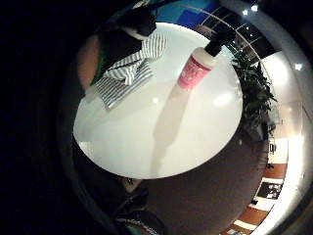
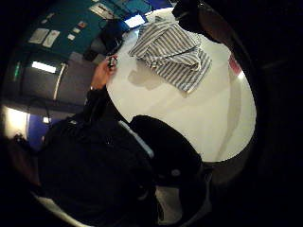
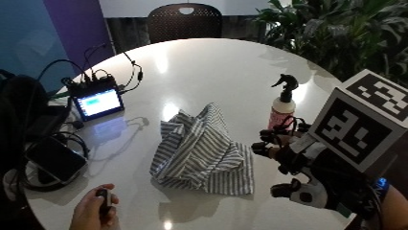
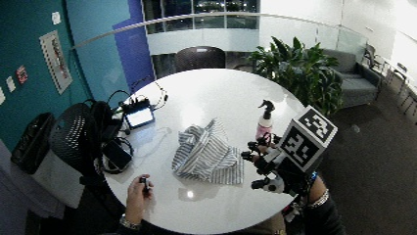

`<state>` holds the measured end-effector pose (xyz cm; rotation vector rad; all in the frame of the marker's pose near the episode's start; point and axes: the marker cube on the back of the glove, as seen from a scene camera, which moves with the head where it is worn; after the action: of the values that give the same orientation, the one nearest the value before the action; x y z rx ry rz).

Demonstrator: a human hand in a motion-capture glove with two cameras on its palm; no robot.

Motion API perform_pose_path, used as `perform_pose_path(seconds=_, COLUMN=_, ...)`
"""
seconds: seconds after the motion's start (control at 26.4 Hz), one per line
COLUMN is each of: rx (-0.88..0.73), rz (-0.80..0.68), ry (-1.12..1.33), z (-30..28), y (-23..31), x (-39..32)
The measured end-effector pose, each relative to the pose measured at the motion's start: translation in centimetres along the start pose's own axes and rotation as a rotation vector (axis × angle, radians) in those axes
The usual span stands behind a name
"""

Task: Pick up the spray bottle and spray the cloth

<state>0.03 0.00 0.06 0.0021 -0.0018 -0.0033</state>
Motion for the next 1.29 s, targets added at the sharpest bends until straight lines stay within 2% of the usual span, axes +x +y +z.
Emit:
perform_pose_path(seconds=0.57, rx=0.009, rz=-0.001, ry=0.012, z=-0.3, y=0.3, x=0.3)
perform_pose_path(seconds=0.83, rx=0.039, rz=0.043, ry=0.035, z=-1.1, y=-0.1, x=1.8)
perform_pose_path(seconds=0.95, rx=0.11, rz=0.089, ry=0.061, z=-2.0, y=-1.4, x=3.8)
perform_pose_path(seconds=1.1, rx=0.297, rz=0.208, ry=0.106, z=-4.2, y=-5.3, x=8.6)
perform_pose_path(seconds=1.29, rx=0.38, rz=0.348, ry=0.012, z=-3.7, y=-9.3, x=11.9)
